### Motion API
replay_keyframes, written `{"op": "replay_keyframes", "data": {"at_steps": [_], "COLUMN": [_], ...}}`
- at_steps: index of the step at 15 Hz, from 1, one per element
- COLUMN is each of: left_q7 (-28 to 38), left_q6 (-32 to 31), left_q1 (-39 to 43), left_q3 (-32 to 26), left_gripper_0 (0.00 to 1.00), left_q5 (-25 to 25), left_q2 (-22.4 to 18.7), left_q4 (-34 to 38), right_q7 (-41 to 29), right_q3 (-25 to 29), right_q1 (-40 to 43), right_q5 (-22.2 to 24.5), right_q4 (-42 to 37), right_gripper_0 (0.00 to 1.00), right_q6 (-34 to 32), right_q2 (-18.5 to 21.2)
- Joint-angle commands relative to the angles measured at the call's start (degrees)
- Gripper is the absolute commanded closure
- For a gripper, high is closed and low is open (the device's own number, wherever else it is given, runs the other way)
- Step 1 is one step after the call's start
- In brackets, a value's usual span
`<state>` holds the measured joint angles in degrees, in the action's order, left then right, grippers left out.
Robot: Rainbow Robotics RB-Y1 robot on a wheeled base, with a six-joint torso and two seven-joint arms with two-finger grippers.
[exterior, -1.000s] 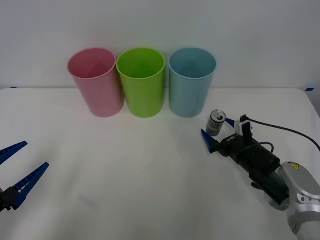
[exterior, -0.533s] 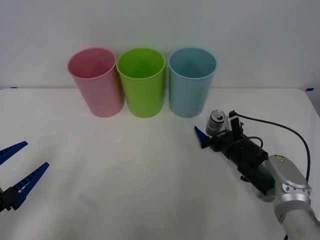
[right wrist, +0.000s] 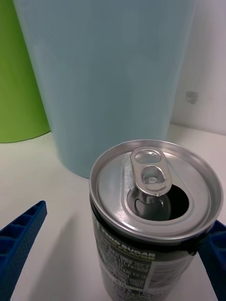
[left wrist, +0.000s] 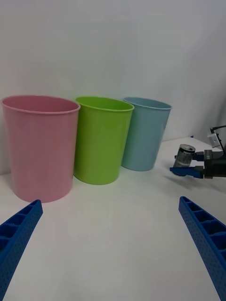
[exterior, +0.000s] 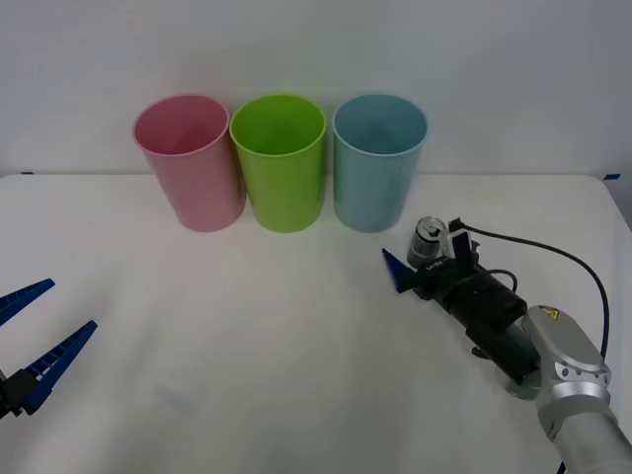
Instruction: Grasp the object on the table and drop it into the matching bin: aluminum can to the light blue bin, PET bottle to the pink bin.
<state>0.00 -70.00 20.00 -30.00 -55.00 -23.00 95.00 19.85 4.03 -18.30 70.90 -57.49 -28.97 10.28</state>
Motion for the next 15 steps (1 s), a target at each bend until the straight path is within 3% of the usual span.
{"op": "replay_keyframes", "data": {"at_steps": [1,9,15], "left_q7": [0.0,0.0,0.0], "left_q6": [0.0,0.0,0.0], "left_q1": [0.0,0.0,0.0], "left_q3": [0.0,0.0,0.0], "left_gripper_0": [0.0,0.0,0.0], "left_q5": [0.0,0.0,0.0], "left_q2": [0.0,0.0,0.0], "left_q4": [0.0,0.0,0.0], "right_q7": [0.1,-0.25,-2.1], "right_q3": [0.1,1.07,0.01], "right_q1": [-0.07,0.98,9.95], "right_q5": [-0.15,-0.59,-1.2], "right_q4": [0.01,-1.66,-14.76], "right_gripper_0": [1.0,1.0,1.0], "right_q6": [-0.38,-3.9,-5.04], "right_q2": [0.01,0.09,1.06]}}
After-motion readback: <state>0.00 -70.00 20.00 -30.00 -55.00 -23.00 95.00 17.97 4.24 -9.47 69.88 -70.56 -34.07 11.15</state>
